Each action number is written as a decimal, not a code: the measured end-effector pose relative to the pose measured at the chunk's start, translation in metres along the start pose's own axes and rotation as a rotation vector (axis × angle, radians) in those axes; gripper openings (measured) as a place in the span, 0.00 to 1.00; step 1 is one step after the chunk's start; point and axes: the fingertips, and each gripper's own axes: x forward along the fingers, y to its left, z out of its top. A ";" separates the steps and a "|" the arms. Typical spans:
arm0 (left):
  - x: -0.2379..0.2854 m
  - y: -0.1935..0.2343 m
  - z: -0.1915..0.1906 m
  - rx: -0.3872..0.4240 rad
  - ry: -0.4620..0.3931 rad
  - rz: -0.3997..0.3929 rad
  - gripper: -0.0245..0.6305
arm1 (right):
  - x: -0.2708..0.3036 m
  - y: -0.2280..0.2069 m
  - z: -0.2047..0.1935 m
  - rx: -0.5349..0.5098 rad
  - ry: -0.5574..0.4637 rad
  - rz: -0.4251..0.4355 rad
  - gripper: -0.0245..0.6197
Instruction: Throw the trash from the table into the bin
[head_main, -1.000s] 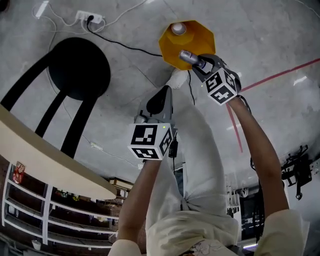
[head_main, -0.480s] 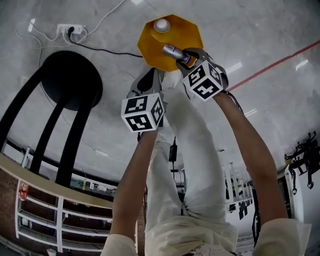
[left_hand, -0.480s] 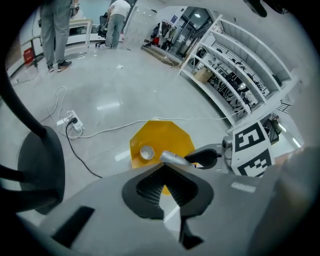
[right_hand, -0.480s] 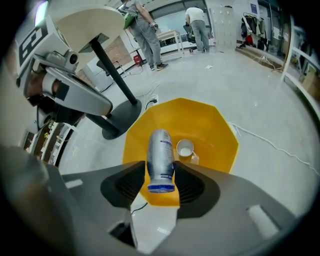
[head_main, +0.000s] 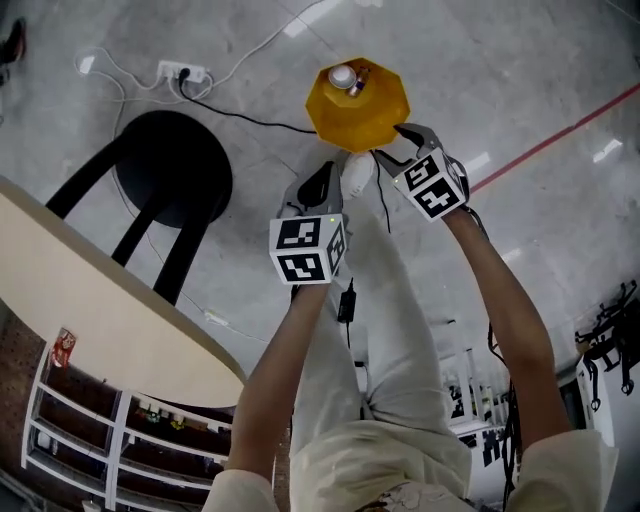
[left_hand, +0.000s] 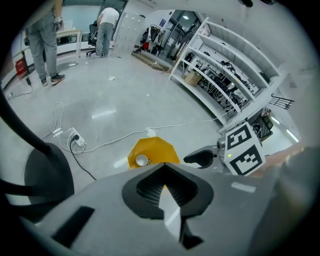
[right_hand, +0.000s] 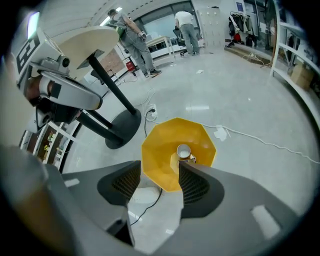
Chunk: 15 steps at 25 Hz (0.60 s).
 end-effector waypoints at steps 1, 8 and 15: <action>-0.011 -0.006 0.004 -0.002 -0.014 -0.004 0.04 | -0.008 0.005 0.004 -0.006 -0.005 0.002 0.42; -0.095 -0.036 0.017 -0.009 -0.077 -0.010 0.04 | -0.066 0.054 0.038 -0.068 -0.038 0.024 0.42; -0.191 -0.065 0.035 -0.004 -0.175 -0.024 0.04 | -0.138 0.120 0.098 -0.167 -0.092 0.024 0.39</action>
